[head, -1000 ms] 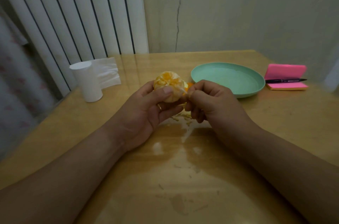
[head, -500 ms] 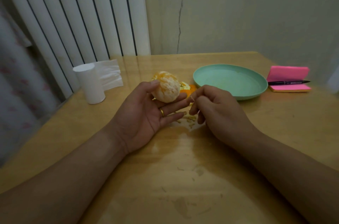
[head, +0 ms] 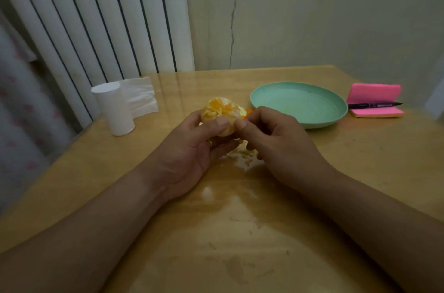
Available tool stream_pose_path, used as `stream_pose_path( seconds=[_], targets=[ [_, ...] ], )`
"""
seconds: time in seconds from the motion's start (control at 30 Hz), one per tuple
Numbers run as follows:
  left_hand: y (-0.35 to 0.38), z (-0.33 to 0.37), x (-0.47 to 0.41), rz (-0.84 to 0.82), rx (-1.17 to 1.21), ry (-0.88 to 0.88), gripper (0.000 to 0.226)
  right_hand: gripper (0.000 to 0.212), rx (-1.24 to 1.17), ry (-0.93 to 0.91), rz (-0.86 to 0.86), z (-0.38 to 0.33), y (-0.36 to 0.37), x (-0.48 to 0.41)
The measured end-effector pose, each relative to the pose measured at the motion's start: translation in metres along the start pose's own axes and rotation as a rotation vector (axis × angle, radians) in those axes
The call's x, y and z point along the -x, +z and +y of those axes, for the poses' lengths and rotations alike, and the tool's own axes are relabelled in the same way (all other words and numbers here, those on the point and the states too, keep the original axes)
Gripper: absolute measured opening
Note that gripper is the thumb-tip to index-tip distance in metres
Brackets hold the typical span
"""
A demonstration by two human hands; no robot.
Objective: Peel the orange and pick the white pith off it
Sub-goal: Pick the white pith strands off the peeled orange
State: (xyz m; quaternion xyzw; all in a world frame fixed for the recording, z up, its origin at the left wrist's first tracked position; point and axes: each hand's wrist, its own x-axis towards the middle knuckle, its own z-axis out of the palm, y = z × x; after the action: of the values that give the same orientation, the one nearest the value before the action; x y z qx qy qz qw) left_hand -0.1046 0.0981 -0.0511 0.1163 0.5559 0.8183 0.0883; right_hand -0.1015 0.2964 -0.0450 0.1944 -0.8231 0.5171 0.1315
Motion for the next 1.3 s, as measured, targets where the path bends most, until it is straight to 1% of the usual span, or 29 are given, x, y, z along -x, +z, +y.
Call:
stream_pose_path(
  seconds=[0.1, 0.33, 0.47, 0.6, 0.73, 0.87, 0.97, 1.03, 1.07, 1.17, 1.3],
  targets=[
    [0.0021, 0.0006, 0.0004, 0.004, -0.001, 0.011, 0.065, 0.023, -0.036, 0.022, 0.007, 0.0015, 0.0008, -0.0014],
    [0.0073, 0.0, 0.0036, 0.053, -0.115, 0.053, 0.056, 0.021, -0.054, 0.065, -0.031, 0.0032, 0.0, -0.001],
    [0.0069, 0.0011, 0.004, 0.07, -0.138, 0.057, 0.06, 0.017, -0.041, 0.083, -0.053, 0.0052, -0.0003, -0.0023],
    [0.0058, 0.0004, 0.0037, 0.084, -0.157, 0.062, 0.059, 0.025, -0.112, 0.102, -0.064, 0.0043, -0.0003, -0.0013],
    [0.0044, -0.0004, 0.0032, 0.087, -0.166, 0.069, 0.063, 0.016, -0.055, 0.099, -0.069, 0.0052, 0.0002, -0.0025],
    [0.0029, -0.0003, 0.0029, 0.071, -0.196, 0.067, 0.066, 0.02, -0.063, 0.092, -0.06, 0.0045, 0.0001, -0.0023],
    [0.0007, -0.001, 0.0023, 0.089, -0.235, 0.08, 0.067, 0.012, -0.003, 0.037, 0.02, 0.0047, -0.0011, -0.0028],
    [-0.0008, -0.0018, 0.0021, 0.098, -0.291, 0.092, 0.07, 0.005, 0.034, -0.047, 0.099, 0.002, -0.0042, -0.0034],
    [-0.0009, -0.0022, 0.0021, 0.097, -0.315, 0.094, 0.071, 0.005, 0.061, -0.096, 0.122, 0.0001, -0.0056, -0.0033],
    [-0.0014, -0.0017, 0.0027, 0.089, -0.383, 0.096, 0.073, 0.011, 0.15, -0.204, 0.116, -0.0021, -0.0071, -0.0024],
    [-0.0017, -0.0001, 0.003, 0.086, -0.413, 0.098, 0.072, 0.01, 0.239, -0.215, 0.09, -0.0013, -0.0065, -0.0016]
  ],
)
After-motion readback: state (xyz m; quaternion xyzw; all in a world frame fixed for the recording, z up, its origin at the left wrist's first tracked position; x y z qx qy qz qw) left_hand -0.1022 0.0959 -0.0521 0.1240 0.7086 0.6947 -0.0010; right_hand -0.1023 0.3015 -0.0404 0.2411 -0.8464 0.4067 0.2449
